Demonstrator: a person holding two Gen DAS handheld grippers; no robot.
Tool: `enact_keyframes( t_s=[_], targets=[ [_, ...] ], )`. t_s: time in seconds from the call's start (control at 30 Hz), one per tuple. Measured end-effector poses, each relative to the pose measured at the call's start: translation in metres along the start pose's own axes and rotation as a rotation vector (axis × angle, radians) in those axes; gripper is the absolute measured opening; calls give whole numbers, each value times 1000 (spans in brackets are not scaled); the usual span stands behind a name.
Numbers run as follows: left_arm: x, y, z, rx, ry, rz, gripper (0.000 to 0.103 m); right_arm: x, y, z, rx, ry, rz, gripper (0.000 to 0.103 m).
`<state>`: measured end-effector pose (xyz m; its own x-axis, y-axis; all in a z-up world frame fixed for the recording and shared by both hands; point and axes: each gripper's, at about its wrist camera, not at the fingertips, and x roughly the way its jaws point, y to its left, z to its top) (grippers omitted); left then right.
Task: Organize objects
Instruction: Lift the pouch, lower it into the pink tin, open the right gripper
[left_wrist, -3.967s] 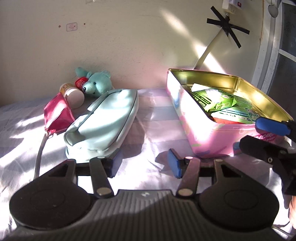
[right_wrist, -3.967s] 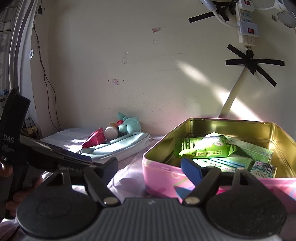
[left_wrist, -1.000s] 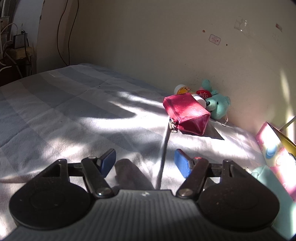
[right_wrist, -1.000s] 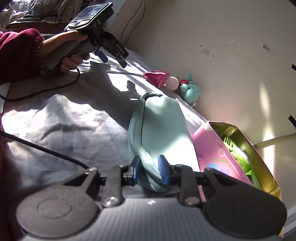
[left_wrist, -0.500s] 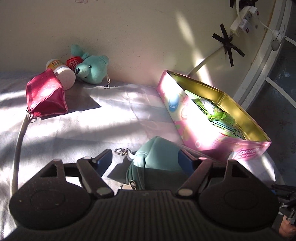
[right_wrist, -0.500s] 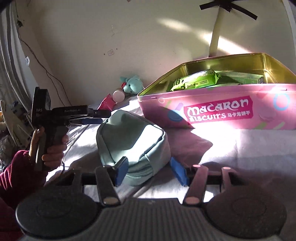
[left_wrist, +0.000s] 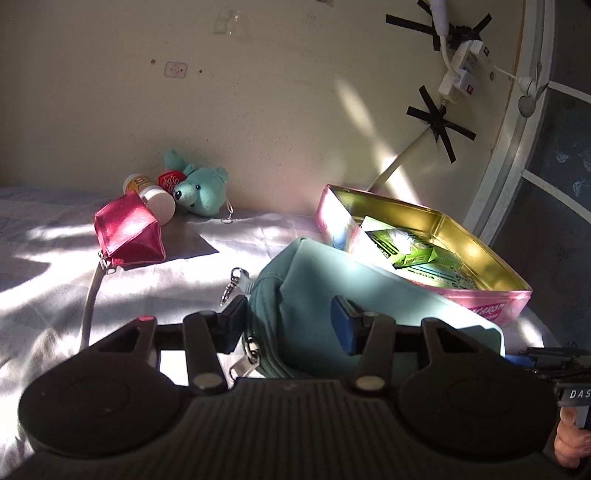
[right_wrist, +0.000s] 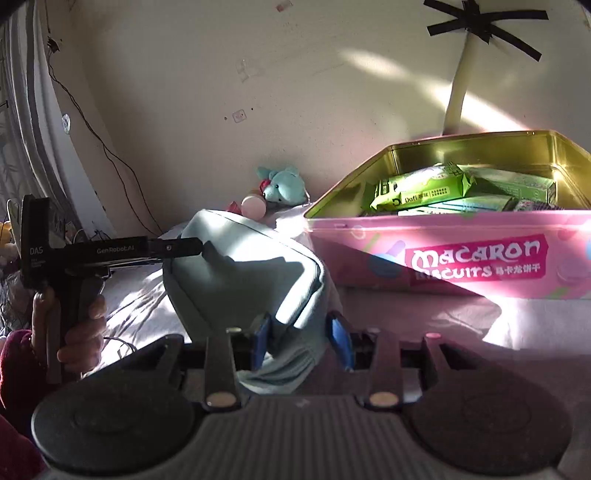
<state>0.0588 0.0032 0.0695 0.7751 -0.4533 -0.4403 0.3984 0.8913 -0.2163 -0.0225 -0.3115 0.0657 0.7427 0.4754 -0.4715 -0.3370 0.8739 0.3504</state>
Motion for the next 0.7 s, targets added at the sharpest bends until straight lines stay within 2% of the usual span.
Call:
enact_keyframes(
  t_s=[0.07, 0.17, 0.33, 0.43, 0.6, 0.67, 0.7],
  targets=[
    [-11, -15, 18, 24, -67, -5, 51, -13, 4, 12, -35, -75, -15, 35],
    [-7, -43, 46, 61, -122, -38, 51, -33, -3, 34, -55, -196, -55, 35],
    [45, -100, 79, 162, -157, -79, 54, -53, -36, 57, -70, -319, -211, 35],
    [92, -132, 90, 204, -121, -98, 56, -51, -66, 62, -34, -326, -313, 35],
    [173, -165, 103, 201, -23, -90, 57, -27, -117, 66, 66, -276, -414, 35],
    [202, -174, 107, 185, 14, -76, 59, -17, -127, 66, 74, -265, -465, 38],
    [214, -178, 108, 181, 32, -62, 60, -13, -131, 65, 80, -271, -483, 44]
  ],
)
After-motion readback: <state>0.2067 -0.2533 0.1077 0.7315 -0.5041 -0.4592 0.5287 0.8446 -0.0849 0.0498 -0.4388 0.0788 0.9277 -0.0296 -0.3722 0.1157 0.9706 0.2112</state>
